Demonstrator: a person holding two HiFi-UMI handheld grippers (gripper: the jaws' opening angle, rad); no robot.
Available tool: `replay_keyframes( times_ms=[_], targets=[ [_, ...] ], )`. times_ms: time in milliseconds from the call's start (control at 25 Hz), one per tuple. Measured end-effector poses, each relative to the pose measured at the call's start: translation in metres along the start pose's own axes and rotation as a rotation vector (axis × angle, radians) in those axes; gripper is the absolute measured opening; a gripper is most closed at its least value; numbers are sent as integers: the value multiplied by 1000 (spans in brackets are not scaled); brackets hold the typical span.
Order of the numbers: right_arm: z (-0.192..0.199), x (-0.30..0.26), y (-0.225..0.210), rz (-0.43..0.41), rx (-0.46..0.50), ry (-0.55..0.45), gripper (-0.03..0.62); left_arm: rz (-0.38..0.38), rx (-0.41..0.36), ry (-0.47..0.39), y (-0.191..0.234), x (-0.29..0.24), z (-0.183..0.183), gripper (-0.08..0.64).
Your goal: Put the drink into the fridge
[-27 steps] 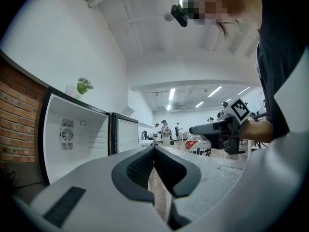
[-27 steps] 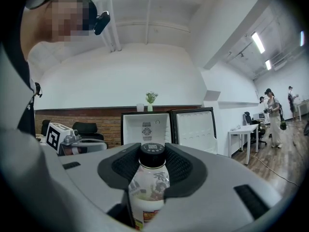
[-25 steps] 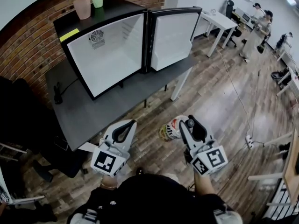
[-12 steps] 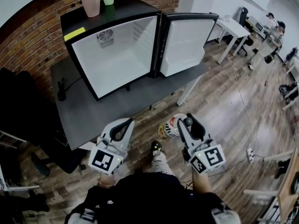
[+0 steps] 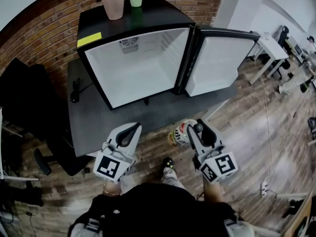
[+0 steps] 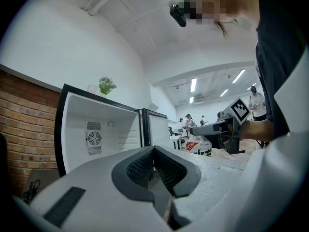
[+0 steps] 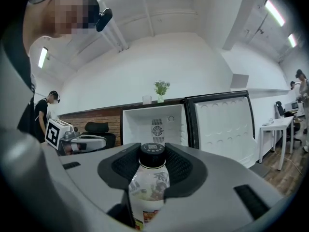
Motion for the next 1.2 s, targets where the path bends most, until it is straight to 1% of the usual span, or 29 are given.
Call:
replay_keyframes(
  times_ms=[400, 800, 1200],
  targets=[
    [-7, -63, -39, -170, -17, -8, 149, -168, -5, 18, 31, -28, -7, 3],
    [-1, -122, -70, -326, -46, 3, 149, -307, -12, 44, 52, -58, -5, 3],
    [5, -168, -91, -450, -26, 17, 149, -444, -1, 53, 63, -73, 5, 3]
  ],
)
Point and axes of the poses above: the fingertips, and each gripper's own axes: x backward along the fingers, y to its left, z out of its underside, the point moved 2 cm from there along x, backward along the fingers, and after that the axes turned 11 degrees about -z, right-handed, at the moved point
